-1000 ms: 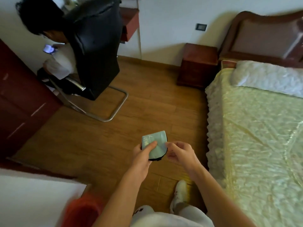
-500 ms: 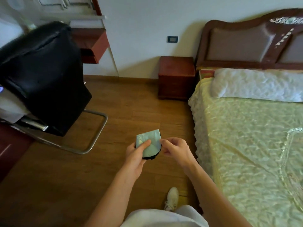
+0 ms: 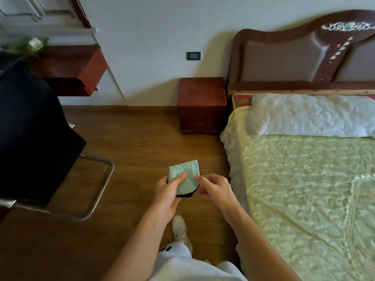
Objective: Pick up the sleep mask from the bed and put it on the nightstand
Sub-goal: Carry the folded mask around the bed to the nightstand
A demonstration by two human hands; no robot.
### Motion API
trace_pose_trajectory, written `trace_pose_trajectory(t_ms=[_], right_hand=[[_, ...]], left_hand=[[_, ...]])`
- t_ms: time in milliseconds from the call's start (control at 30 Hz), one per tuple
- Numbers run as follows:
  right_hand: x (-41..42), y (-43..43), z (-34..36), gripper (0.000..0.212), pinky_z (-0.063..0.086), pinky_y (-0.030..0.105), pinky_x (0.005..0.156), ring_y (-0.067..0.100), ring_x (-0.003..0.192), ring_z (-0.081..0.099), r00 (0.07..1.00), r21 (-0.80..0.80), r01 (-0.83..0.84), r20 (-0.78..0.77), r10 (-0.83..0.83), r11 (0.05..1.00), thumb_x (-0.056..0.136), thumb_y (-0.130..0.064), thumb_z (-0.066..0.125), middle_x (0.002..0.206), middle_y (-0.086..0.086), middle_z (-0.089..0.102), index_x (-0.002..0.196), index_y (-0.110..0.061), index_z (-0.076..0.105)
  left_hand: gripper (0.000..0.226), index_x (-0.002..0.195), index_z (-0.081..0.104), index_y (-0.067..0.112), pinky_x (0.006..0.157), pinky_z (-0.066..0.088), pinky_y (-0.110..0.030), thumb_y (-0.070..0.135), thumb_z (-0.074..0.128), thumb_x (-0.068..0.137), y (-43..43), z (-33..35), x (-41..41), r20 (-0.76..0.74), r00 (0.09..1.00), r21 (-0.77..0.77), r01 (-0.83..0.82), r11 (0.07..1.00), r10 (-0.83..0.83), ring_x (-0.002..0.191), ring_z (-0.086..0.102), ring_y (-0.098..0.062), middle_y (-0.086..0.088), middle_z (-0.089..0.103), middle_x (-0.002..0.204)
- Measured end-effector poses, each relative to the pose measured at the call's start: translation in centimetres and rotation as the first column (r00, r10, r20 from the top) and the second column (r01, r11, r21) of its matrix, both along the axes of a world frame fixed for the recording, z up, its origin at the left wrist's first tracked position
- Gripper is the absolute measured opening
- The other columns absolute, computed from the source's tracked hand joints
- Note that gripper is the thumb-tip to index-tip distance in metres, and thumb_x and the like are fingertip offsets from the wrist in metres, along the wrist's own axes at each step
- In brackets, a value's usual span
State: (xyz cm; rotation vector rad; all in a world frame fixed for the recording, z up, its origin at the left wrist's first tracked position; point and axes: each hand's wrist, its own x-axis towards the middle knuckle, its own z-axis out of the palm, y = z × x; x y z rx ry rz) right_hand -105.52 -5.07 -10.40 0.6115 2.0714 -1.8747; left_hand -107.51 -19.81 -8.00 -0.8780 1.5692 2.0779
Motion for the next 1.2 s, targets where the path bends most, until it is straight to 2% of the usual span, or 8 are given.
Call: trace_pose_trajectory(t_ms=[200,367,467,700,767,900,1100,1200], right_hand=[[-8.1,1.6,-0.4,0.034,0.064,0.036,0.082,0.015,0.087,0.074,1.0,0.016,0.02,0.007,-0.02,1.0,0.087,-0.044,0.068,0.094,0.002,0.077,0.103,-0.014,0.075],[-17.4,2.0,-0.2,0.037,0.064,0.032,0.08,0.014,0.088,0.072,0.999,0.031,0.039,-0.004,-0.039,0.999,0.091,-0.041,0.067,0.097,0.003,0.075,0.109,-0.01,0.073],[-23.6,1.9,0.4,0.037,0.063,0.028,0.078,0.014,0.089,0.071,0.999,0.026,0.042,0.003,-0.043,0.999,0.092,-0.04,0.066,0.098,0.004,0.074,0.111,-0.009,0.072],[-36.5,1.4,1.5,0.035,0.063,0.031,0.081,0.019,0.096,0.074,0.997,-0.018,0.075,-0.01,-0.076,0.997,0.094,-0.039,0.063,0.104,0.009,0.075,0.113,-0.01,0.07],[-39.0,1.6,1.5,0.034,0.063,0.034,0.084,0.019,0.096,0.074,0.997,-0.015,0.081,-0.011,-0.082,0.997,0.094,-0.039,0.064,0.104,0.008,0.075,0.112,-0.01,0.07],[-43.6,2.9,0.8,0.033,0.063,0.038,0.086,0.02,0.094,0.076,0.995,-0.026,0.097,0.004,-0.097,0.995,0.091,-0.04,0.067,0.099,0.009,0.079,0.107,-0.012,0.074],[-50.2,5.1,-0.5,0.029,0.063,0.037,0.083,0.022,0.092,0.077,0.994,-0.049,0.107,0.023,-0.106,0.993,0.09,-0.038,0.068,0.092,0.008,0.08,0.102,-0.012,0.076],[-54.3,6.7,-1.2,0.03,0.062,0.035,0.081,0.023,0.092,0.077,0.995,-0.058,0.101,0.032,-0.099,0.993,0.089,-0.039,0.07,0.092,0.007,0.08,0.1,-0.012,0.076]], left_hand=[[0.039,0.12,0.062,0.005,0.08,0.058,-0.042,0.012,0.073,0.083,1.5,-0.8,-8.5,0.018,1.0,0.012,0.02,1.0,-0.02,0.101,0.068,-0.031,-0.018,0.07,0.11],[0.032,0.115,0.062,0.008,0.077,0.057,-0.039,0.011,0.072,0.084,2.0,-1.3,-18.3,0.006,0.999,0.044,0.042,0.998,-0.043,0.102,0.066,-0.03,-0.016,0.069,0.111],[0.036,0.119,0.061,0.008,0.075,0.057,-0.037,0.011,0.071,0.085,2.0,-1.1,-24.6,-0.002,0.999,0.07,0.051,0.996,-0.051,0.101,0.066,-0.029,-0.015,0.069,0.111],[0.044,0.126,0.056,0.012,0.094,0.055,-0.046,0.015,0.072,0.085,1.9,-0.4,-36.9,-0.057,0.996,0.088,0.074,0.993,-0.069,0.107,0.063,-0.028,-0.014,0.065,0.117],[0.04,0.122,0.058,0.013,0.093,0.055,-0.046,0.014,0.072,0.085,2.2,-0.5,-39.4,-0.054,0.996,0.082,0.077,0.994,-0.073,0.107,0.063,-0.028,-0.014,0.065,0.117],[0.019,0.1,0.062,0.019,0.089,0.057,-0.044,0.012,0.072,0.086,2.9,-0.7,-44.3,-0.053,0.995,0.09,0.084,0.992,-0.08,0.103,0.064,-0.027,-0.012,0.067,0.112],[0.027,0.111,0.063,0.012,0.085,0.058,-0.042,0.013,0.072,0.085,4.9,-1.3,-50.9,-0.039,0.997,0.063,0.074,0.995,-0.072,0.101,0.067,-0.028,-0.013,0.07,0.11],[0.024,0.108,0.064,0.014,0.088,0.057,-0.043,0.013,0.072,0.085,6.3,-1.6,-54.6,-0.038,0.997,0.049,0.074,0.996,-0.072,0.101,0.067,-0.027,-0.012,0.07,0.108]])
